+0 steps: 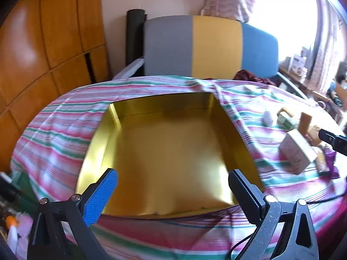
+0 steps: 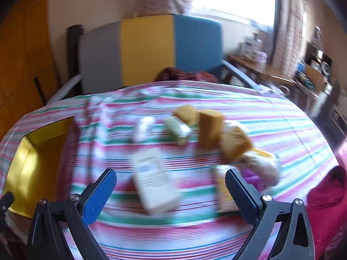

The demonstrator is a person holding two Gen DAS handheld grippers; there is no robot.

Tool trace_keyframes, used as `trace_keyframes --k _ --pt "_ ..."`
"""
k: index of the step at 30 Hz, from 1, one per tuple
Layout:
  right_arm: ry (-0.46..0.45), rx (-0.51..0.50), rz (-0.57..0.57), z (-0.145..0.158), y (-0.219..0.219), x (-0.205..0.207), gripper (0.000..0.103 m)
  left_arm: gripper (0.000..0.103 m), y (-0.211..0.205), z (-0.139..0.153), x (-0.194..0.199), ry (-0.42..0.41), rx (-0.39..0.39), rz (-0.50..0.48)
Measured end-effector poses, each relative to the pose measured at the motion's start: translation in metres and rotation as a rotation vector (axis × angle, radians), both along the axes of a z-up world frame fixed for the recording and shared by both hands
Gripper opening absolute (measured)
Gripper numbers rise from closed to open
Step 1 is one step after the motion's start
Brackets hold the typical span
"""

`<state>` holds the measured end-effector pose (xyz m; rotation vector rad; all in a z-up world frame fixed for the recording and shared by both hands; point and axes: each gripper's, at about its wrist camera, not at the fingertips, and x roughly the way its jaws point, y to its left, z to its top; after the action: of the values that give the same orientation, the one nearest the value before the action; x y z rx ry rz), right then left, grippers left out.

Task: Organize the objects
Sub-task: 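Grasp white medicine box with left gripper while right gripper grasps purple candy packet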

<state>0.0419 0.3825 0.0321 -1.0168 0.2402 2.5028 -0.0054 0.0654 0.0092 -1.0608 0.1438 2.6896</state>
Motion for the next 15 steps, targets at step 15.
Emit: trace_keyframes --k 15 --pt "0.132 -0.236 -0.276 -0.011 0.118 0.058 0.102 0.103 0.136 0.014 -0.018 -0.077 0.048 -0.297"
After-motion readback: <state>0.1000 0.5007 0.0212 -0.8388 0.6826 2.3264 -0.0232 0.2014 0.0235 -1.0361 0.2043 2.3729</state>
